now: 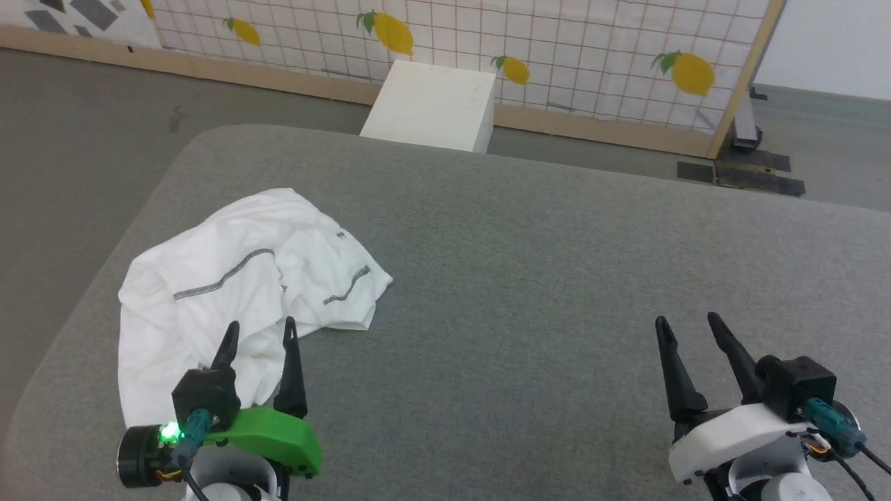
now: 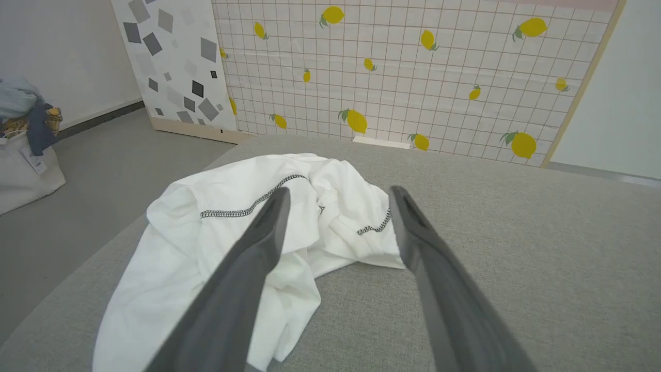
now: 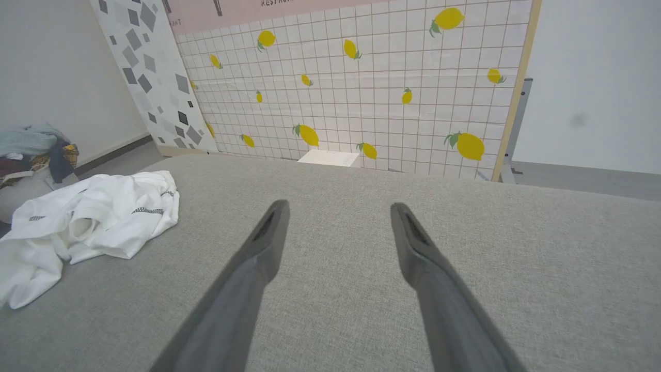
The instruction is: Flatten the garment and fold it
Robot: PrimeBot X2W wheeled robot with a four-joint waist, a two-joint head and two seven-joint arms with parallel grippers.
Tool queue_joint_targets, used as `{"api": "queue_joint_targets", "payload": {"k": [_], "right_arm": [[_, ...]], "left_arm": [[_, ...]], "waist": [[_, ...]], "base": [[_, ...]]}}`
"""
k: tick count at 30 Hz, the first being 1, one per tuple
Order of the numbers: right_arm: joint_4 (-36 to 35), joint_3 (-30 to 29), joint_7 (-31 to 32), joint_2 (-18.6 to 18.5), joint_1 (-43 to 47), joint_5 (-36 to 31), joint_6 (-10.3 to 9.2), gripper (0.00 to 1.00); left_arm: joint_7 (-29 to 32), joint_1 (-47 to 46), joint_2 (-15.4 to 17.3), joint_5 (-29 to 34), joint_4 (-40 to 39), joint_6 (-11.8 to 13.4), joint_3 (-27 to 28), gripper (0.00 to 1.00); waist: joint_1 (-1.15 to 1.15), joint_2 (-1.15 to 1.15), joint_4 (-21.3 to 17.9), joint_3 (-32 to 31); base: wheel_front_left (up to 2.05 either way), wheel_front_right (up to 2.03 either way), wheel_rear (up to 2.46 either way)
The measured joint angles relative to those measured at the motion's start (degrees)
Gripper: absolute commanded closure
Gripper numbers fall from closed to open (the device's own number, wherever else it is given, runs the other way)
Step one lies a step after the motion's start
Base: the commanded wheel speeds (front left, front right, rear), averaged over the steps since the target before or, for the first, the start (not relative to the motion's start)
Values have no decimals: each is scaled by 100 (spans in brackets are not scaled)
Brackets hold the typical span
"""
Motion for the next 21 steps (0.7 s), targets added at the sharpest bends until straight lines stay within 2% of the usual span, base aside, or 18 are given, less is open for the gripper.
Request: {"api": "queue_joint_targets", "payload": {"k": [21], "right_arm": [[342, 85, -280, 1, 5, 304, 0, 0]], "left_arm": [[-241, 1, 0, -152, 111, 140, -42, 0]], "waist": [[0, 0, 633, -4]], "base": [[0, 0, 0]]}}
